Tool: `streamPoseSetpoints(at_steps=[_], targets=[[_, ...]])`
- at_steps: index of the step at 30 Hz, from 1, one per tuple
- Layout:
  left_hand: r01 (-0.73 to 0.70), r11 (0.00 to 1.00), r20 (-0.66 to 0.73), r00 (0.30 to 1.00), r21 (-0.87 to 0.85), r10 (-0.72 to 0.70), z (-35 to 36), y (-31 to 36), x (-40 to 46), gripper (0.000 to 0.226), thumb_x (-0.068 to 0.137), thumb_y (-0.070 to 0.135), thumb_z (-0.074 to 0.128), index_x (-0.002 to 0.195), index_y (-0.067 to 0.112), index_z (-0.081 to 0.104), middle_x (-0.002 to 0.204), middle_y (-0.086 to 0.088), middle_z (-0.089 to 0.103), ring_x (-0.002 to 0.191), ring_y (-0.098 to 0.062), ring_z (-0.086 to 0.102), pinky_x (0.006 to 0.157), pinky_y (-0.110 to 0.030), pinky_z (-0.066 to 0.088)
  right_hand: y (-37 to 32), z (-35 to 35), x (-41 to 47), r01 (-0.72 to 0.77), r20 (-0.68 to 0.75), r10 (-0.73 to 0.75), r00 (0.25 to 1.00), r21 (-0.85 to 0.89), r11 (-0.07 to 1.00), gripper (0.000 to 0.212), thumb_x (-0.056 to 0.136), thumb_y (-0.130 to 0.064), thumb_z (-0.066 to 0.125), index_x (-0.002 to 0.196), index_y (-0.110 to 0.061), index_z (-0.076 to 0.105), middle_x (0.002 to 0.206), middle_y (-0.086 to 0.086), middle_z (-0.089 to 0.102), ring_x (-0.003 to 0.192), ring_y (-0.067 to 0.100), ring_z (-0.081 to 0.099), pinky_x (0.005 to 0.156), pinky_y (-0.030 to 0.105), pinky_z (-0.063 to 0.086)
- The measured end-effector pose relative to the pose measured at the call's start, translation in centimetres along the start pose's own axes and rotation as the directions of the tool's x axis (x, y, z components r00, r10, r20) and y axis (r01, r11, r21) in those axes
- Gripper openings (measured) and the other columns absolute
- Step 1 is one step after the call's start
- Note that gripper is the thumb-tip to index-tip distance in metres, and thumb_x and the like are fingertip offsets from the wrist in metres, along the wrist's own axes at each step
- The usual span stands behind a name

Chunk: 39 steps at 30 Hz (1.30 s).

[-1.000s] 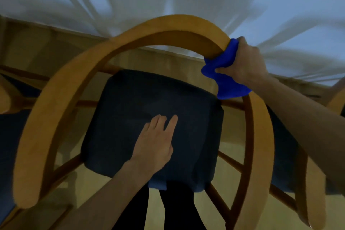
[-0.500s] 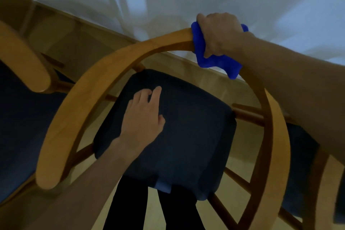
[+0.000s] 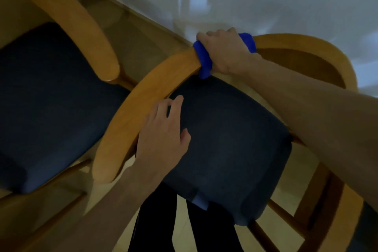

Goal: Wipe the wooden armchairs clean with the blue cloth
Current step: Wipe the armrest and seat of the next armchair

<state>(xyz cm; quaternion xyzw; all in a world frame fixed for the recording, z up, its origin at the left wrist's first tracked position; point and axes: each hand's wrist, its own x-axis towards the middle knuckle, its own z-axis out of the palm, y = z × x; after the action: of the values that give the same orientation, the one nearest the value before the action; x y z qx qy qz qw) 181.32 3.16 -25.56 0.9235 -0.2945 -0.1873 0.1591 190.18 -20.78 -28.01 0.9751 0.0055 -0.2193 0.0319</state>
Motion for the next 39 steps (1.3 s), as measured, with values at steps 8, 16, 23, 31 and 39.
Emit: streamPoseSetpoints(at_steps=[8, 16, 23, 31, 39], targets=[[0.167, 0.978, -0.122, 0.976, -0.122, -0.182, -1.9, -3.9, -3.9, 0.075, 0.077, 0.025, 0.070, 0.143, 0.017, 0.035, 0.134, -0.007, 0.043, 0.122, -0.024, 0.041, 0.101, -0.038, 0.037, -5.2, 0.1, 0.5, 0.217, -0.078, -0.228, 0.970, -0.128, 0.968, 0.094, 0.062, -0.046, 0.087, 0.134, -0.012, 0.036, 0.128, 0.012, 0.051, 0.115, 0.034, 0.052, 0.099, 0.052, 0.039], [0.321, 0.921, -0.016, 0.943, -0.222, -0.333, -2.8, -10.1, -7.5, 0.091, 0.066, 0.038, 0.081, 0.142, 0.022, 0.032, 0.135, -0.001, 0.040, 0.124, -0.022, 0.040, 0.099, -0.037, 0.033, -12.6, -0.5, -1.0, 0.419, -0.095, -0.438, 0.894, -0.168, 0.892, 0.091, 0.063, -0.029, 0.084, 0.139, -0.012, 0.037, 0.133, 0.014, 0.047, 0.125, 0.036, 0.044, 0.111, 0.060, 0.028], [0.448, 0.831, 0.058, 0.888, -0.329, -0.456, -3.2, -11.3, -12.0, 0.095, 0.069, 0.035, 0.082, 0.145, 0.022, 0.027, 0.134, 0.003, 0.039, 0.121, -0.013, 0.037, 0.098, -0.031, 0.033, -21.3, -0.2, -4.2, 0.595, -0.057, -0.601, 0.797, -0.095, 0.798, 0.085, 0.064, -0.018, 0.081, 0.139, -0.013, 0.040, 0.135, 0.015, 0.049, 0.129, 0.037, 0.042, 0.115, 0.061, 0.021], [0.574, 0.800, 0.218, 0.815, -0.178, -0.536, -2.4, -13.4, -16.3, 0.105, 0.067, 0.045, 0.082, 0.148, 0.026, 0.018, 0.141, 0.008, 0.032, 0.127, -0.014, 0.031, 0.107, -0.033, 0.027, -27.8, 0.6, -7.2, 0.744, 0.076, -0.740, 0.668, -0.090, 0.662, 0.071, 0.078, -0.024, 0.074, 0.140, -0.020, 0.040, 0.142, 0.012, 0.044, 0.134, 0.034, 0.036, 0.116, 0.058, 0.015], [0.621, 0.781, 0.234, 0.770, -0.067, -0.593, -2.3, -15.0, -17.1, 0.108, 0.068, 0.044, 0.082, 0.150, 0.027, 0.014, 0.142, 0.005, 0.032, 0.128, -0.018, 0.033, 0.108, -0.038, 0.031, -29.8, 1.0, -8.5, 0.861, 0.079, -0.857, 0.509, -0.058, 0.506, 0.018, 0.093, -0.026, 0.061, 0.110, -0.027, 0.067, 0.123, -0.003, 0.060, 0.122, 0.021, 0.047, 0.112, 0.049, 0.025]])
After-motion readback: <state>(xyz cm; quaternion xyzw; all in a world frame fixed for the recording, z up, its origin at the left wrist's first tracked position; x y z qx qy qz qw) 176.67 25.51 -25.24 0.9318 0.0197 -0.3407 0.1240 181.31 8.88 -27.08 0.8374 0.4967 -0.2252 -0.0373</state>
